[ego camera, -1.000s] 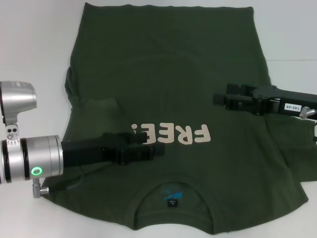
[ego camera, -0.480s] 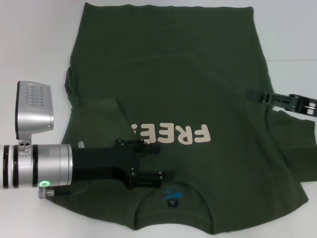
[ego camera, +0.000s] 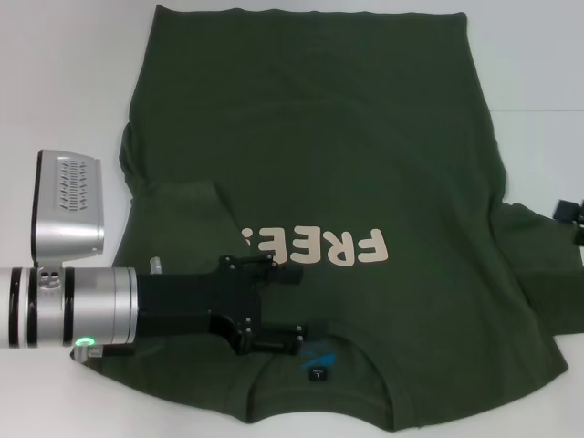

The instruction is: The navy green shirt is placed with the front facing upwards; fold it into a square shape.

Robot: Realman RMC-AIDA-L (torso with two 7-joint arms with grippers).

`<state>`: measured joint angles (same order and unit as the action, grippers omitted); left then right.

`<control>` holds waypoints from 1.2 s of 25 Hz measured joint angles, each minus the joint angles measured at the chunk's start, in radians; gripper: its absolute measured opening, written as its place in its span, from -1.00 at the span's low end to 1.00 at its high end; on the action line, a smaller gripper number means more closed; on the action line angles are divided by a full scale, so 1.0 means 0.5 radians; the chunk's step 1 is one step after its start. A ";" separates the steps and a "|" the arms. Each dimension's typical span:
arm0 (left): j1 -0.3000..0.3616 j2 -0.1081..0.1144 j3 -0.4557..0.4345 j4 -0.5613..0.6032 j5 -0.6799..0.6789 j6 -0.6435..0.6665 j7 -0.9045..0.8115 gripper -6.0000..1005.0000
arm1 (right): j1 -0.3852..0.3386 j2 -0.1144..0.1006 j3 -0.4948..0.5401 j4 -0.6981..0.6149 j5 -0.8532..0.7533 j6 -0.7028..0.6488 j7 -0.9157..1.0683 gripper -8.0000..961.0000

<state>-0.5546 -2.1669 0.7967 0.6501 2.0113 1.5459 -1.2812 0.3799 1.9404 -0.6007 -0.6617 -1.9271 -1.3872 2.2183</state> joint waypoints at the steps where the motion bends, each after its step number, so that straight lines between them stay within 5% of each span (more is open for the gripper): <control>1: -0.002 0.001 0.002 0.000 0.002 0.001 0.000 0.67 | -0.006 -0.007 0.011 0.001 -0.040 0.023 0.038 0.86; 10: 0.016 0.000 0.011 -0.006 0.013 -0.010 0.002 0.67 | -0.003 -0.049 0.100 0.004 -0.295 0.089 0.257 0.86; 30: 0.022 -0.001 0.008 -0.009 0.015 -0.015 -0.008 0.67 | -0.014 0.012 0.121 0.138 -0.291 0.223 0.150 0.86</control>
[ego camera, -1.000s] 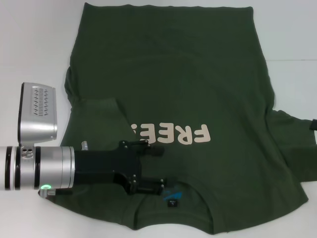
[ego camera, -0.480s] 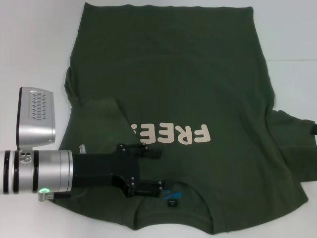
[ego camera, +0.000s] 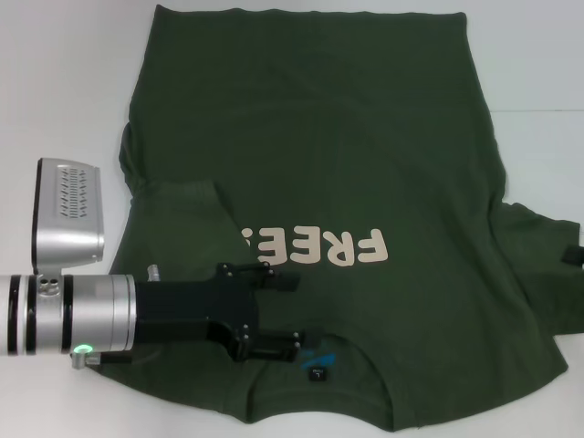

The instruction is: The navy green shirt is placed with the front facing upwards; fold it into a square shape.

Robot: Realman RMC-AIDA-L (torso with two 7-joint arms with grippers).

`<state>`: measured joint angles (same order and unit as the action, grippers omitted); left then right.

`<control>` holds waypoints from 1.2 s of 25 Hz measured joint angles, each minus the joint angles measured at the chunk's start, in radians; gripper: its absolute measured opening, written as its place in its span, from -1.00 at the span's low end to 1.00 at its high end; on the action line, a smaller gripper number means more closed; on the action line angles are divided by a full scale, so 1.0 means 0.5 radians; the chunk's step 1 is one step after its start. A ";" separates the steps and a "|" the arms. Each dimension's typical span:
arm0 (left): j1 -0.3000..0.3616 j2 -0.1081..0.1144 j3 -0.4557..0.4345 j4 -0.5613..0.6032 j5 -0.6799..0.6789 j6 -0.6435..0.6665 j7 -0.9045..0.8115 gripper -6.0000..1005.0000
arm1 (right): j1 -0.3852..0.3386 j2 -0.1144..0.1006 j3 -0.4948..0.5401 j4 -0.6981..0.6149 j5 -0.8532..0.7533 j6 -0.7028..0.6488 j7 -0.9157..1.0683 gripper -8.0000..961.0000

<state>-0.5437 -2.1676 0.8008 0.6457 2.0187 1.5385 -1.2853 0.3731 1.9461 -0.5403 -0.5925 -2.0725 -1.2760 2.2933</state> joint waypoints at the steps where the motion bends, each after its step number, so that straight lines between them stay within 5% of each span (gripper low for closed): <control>1: -0.002 0.000 0.000 0.000 0.000 0.000 0.000 0.67 | 0.000 0.005 0.001 0.009 0.001 0.000 -0.007 0.86; 6: -0.006 0.000 0.000 0.000 0.000 -0.003 0.000 0.67 | 0.007 0.060 0.129 0.023 0.005 -0.001 -0.036 0.86; 10: -0.007 0.000 -0.001 0.000 0.000 -0.005 0.000 0.67 | 0.012 0.100 0.264 0.028 0.006 -0.009 -0.124 0.59; 22: -0.008 0.001 -0.001 0.000 0.000 -0.006 0.006 0.67 | 0.013 0.105 0.306 0.068 0.007 0.003 -0.151 0.01; 25: -0.008 0.000 0.000 -0.004 0.000 -0.006 0.006 0.67 | 0.010 0.103 0.326 0.069 0.008 0.003 -0.151 -0.50; 30: -0.007 0.000 0.000 -0.005 0.000 -0.006 0.002 0.67 | 0.007 0.080 0.349 0.068 0.010 0.021 -0.151 -0.90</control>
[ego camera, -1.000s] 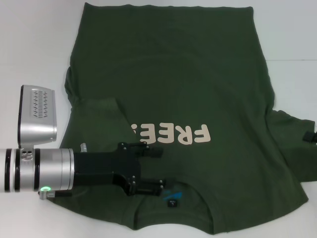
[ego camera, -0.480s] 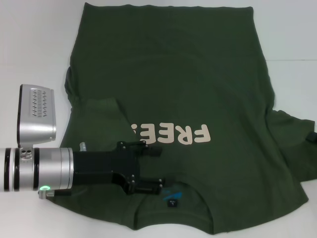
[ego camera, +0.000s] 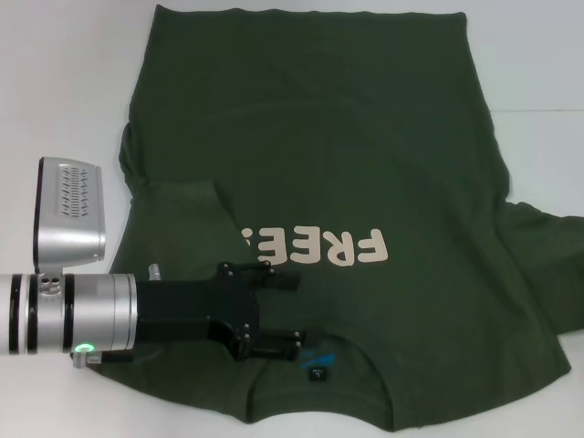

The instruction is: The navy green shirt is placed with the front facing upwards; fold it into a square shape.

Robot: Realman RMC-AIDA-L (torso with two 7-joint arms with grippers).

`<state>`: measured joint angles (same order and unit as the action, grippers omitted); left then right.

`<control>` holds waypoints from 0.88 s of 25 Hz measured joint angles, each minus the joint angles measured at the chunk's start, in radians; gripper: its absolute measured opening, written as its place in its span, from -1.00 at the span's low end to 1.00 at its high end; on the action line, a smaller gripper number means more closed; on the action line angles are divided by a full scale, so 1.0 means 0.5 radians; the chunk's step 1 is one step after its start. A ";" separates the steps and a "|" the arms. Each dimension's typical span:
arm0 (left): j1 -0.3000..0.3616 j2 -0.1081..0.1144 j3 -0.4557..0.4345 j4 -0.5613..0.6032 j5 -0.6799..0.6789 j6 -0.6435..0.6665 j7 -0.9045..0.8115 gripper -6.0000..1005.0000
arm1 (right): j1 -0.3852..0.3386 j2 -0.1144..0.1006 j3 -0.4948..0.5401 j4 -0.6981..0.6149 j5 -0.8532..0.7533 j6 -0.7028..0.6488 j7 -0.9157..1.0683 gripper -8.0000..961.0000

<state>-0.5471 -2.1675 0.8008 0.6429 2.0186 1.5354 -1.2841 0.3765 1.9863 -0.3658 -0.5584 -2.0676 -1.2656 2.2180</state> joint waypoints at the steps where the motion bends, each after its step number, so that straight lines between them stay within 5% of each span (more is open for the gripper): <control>1: 0.001 0.000 0.000 0.000 -0.001 0.000 -0.001 0.67 | 0.000 -0.005 0.000 -0.003 0.000 0.004 0.000 -0.91; 11: 0.013 -0.004 -0.015 -0.012 -0.014 0.000 -0.005 0.67 | 0.043 -0.133 -0.029 0.000 -0.015 0.096 0.003 -0.94; 22: 0.014 -0.003 -0.018 -0.046 -0.016 -0.003 -0.006 0.67 | 0.133 -0.180 -0.166 -0.017 -0.021 0.238 -0.047 -0.92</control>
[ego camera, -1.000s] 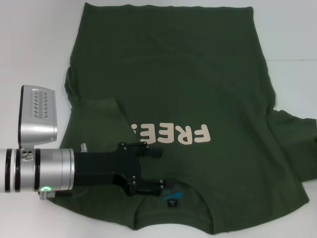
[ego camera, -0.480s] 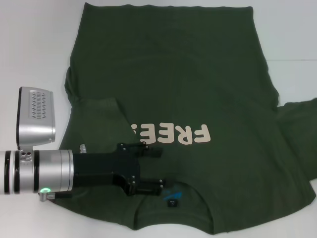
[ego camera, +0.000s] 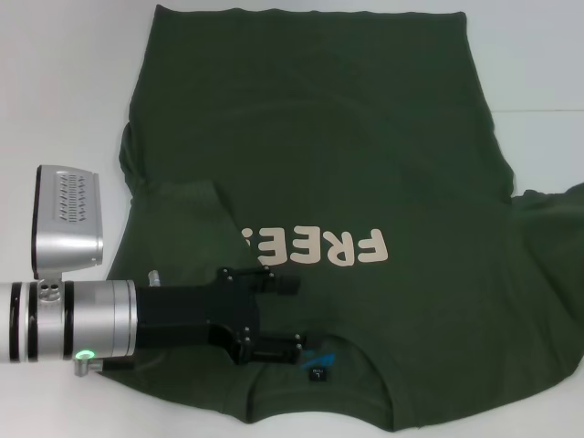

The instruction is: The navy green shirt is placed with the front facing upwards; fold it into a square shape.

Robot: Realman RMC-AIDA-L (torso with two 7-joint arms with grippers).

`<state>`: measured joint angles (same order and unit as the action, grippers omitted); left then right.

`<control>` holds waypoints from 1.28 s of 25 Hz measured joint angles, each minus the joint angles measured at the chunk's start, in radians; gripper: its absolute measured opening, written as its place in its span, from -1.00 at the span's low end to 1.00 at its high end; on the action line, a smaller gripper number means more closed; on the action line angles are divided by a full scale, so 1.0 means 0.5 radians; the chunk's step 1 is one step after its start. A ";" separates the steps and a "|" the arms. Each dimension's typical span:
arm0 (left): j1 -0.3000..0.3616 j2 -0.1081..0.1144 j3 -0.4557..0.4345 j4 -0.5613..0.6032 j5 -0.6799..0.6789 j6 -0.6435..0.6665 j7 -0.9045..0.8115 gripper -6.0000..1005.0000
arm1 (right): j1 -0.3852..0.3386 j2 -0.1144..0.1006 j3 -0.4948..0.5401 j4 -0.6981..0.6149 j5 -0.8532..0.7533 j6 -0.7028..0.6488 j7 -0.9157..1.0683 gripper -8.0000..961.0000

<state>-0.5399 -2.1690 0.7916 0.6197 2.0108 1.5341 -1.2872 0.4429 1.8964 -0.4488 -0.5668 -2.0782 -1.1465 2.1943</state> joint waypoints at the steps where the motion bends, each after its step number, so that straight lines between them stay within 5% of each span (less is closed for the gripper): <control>1: 0.000 0.000 0.000 0.000 0.000 0.000 -0.001 0.67 | 0.012 -0.007 -0.014 0.000 0.000 0.018 -0.001 -0.91; 24: -0.016 0.000 0.005 -0.006 0.000 0.000 -0.032 0.67 | 0.228 -0.033 -0.131 -0.005 -0.080 0.148 -0.017 -0.87; 32: -0.020 0.003 -0.003 -0.004 0.000 0.000 -0.051 0.67 | 0.370 0.042 -0.293 -0.004 -0.075 0.107 -0.021 -0.85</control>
<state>-0.5496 -2.1677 0.7900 0.6176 2.0110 1.5340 -1.3130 0.6281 1.9175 -0.5954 -0.5689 -2.1156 -1.0929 2.1838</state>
